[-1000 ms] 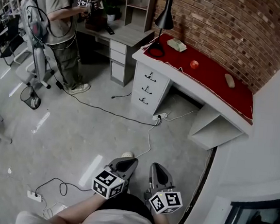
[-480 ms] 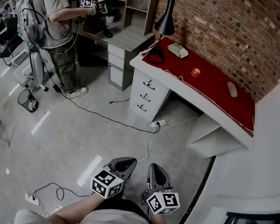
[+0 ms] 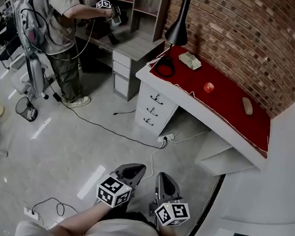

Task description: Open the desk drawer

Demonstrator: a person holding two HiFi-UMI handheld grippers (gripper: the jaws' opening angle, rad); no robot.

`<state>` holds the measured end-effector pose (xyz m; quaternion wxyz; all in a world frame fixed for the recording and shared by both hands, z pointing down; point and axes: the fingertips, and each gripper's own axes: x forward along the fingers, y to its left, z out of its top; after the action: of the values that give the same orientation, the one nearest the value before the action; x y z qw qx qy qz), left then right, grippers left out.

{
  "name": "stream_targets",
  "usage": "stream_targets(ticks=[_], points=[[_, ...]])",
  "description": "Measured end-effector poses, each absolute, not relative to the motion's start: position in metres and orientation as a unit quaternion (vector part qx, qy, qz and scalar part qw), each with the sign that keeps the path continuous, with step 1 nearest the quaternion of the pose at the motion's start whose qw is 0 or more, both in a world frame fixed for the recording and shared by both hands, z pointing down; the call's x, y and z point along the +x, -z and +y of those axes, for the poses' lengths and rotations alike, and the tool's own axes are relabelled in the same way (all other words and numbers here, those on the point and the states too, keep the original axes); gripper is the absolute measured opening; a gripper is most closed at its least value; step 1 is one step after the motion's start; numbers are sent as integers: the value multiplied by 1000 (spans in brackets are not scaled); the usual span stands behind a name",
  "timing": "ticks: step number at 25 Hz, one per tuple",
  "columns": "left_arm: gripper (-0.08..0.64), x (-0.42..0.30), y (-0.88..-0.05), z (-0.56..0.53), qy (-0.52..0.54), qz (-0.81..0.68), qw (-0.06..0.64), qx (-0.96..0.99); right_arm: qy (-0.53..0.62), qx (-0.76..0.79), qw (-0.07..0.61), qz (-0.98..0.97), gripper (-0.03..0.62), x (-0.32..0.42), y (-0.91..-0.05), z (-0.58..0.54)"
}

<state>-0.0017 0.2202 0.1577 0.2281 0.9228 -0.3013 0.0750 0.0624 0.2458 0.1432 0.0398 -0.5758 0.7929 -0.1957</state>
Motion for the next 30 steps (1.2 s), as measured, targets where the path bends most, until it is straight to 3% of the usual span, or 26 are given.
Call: stream_targets(ticks=[30], points=[[11, 19, -169, 108, -89, -263, 241, 930, 205, -567, 33, 797, 18, 65, -148, 133]])
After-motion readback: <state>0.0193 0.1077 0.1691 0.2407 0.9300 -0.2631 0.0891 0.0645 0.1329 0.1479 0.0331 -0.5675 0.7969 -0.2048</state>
